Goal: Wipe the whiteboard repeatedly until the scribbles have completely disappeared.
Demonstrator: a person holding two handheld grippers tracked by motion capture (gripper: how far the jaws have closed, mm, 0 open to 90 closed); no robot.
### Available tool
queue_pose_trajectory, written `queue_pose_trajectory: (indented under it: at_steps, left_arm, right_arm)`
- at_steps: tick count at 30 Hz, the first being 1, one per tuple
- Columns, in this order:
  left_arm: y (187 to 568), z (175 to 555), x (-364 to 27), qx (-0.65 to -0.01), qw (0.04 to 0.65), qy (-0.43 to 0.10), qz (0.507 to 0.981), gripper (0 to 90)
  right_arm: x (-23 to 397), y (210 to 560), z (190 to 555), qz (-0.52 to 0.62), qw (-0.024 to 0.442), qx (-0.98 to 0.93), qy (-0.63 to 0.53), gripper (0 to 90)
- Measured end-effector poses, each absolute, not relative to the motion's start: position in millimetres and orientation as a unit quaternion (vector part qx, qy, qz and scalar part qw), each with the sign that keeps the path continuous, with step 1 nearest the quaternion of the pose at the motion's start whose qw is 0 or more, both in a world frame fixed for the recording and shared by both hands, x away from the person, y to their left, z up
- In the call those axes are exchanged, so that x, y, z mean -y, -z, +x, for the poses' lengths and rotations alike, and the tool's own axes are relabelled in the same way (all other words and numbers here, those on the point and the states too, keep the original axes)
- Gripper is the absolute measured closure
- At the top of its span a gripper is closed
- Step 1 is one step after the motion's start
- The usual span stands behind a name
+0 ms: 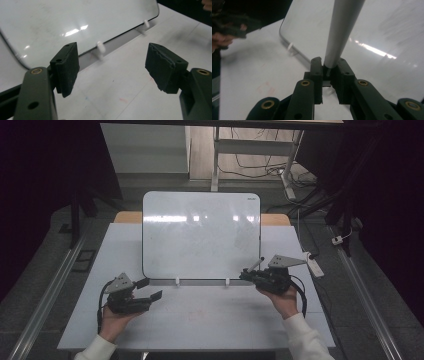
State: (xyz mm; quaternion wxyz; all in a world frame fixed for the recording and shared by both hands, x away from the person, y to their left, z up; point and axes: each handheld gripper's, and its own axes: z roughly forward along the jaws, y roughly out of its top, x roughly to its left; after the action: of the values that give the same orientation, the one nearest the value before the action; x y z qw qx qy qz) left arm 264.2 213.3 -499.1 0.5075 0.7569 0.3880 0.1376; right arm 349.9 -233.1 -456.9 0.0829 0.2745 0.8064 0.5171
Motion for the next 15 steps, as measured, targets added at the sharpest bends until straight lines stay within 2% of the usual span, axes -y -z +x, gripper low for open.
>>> queue_pose_trajectory:
  at_steps: [9,15]
  left_arm:
    - [497,271,-206,-0.379,0.522,-0.130,0.753,29.3]
    - [495,276,-195,-0.372,0.508,-0.135,0.765,29.7]
  right_arm:
    - [229,470,341,0.259,0.060,-0.814,-0.516,78.3]
    - [223,475,337,0.251,0.055,-0.818,-0.515,78.3]
